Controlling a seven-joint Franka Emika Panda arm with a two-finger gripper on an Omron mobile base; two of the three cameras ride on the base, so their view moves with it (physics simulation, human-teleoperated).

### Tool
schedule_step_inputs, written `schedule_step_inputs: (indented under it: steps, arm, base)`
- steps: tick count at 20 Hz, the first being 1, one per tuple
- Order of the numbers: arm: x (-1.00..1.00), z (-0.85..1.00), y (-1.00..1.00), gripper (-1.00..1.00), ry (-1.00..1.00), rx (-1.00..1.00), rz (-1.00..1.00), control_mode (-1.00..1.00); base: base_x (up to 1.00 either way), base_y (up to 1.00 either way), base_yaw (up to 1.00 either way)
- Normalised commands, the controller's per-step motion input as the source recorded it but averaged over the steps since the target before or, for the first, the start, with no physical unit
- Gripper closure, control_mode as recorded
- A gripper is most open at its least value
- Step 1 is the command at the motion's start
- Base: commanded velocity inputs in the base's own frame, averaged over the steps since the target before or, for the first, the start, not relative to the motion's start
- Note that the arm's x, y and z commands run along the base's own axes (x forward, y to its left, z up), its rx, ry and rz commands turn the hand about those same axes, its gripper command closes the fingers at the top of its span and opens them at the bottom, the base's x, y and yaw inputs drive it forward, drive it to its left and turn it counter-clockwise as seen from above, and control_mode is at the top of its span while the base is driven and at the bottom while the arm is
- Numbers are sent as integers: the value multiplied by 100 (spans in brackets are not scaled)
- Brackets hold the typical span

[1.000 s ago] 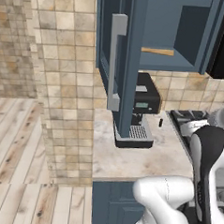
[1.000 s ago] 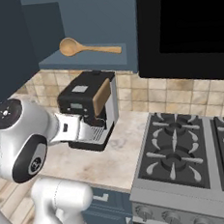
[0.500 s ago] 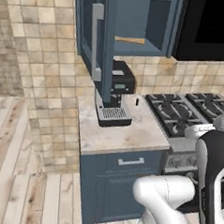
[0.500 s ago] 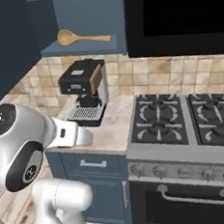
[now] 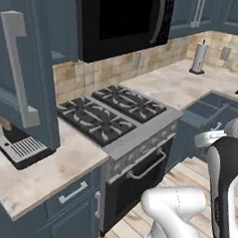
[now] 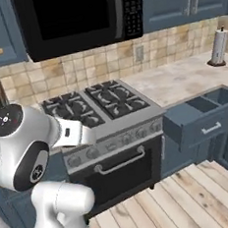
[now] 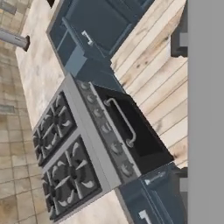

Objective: Organize the utensils by type. Pick up the wooden spoons from the counter and place them in the open cabinet. Then pick up the metallic utensils from the counter and place them in the open drawer.

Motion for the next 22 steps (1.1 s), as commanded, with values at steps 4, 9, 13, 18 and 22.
schedule_step_inputs:
  steps: [4, 9, 13, 18, 22]
  arm:
    - [0, 0, 0, -100, 0, 0, 0, 100]
    - [0, 0, 0, -100, 0, 0, 0, 100]
    - [0, 0, 0, -100, 0, 0, 0, 100]
    - [0, 0, 0, -100, 0, 0, 0, 100]
    - [0, 0, 0, -100, 0, 0, 0, 100]
  base:
    - [0, 4, -100]
    - [0, 4, -100]
    - [0, 1, -100]
    - [9, -15, -93]
    - [72, -31, -35]
